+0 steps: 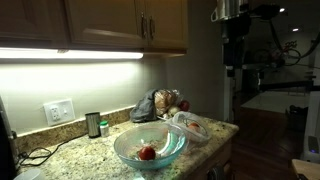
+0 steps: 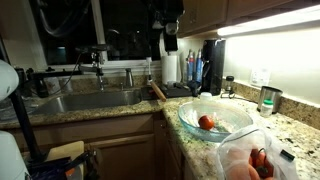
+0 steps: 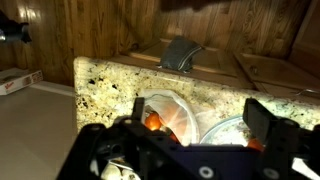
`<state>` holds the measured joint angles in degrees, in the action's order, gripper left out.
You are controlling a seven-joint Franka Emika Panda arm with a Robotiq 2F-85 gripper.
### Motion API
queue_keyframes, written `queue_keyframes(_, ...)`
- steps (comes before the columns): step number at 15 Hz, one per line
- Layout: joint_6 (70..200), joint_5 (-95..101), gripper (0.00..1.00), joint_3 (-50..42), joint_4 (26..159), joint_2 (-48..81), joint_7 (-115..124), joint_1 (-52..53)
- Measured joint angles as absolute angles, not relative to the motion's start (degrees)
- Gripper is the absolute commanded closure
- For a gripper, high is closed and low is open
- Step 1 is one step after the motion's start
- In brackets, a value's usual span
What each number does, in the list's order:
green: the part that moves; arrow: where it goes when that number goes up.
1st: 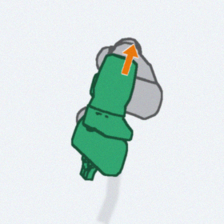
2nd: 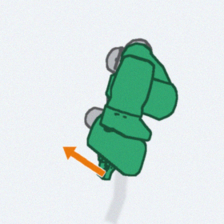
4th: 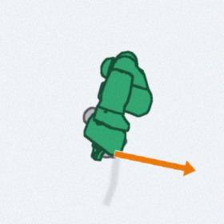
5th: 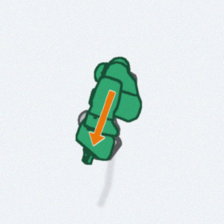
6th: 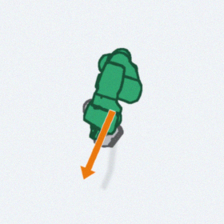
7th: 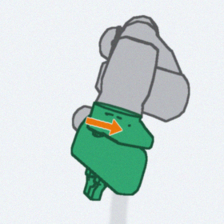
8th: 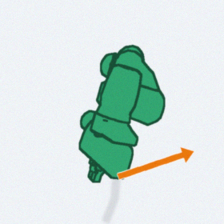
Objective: Pick up a tomato from the carrier and put it in the bowl
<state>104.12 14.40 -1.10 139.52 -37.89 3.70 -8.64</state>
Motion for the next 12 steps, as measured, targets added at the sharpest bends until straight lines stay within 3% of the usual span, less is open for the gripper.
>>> queue_keyframes(12,105.7,16.5,0.0,-0.9,139.5,-37.0,4.6,-9.0)
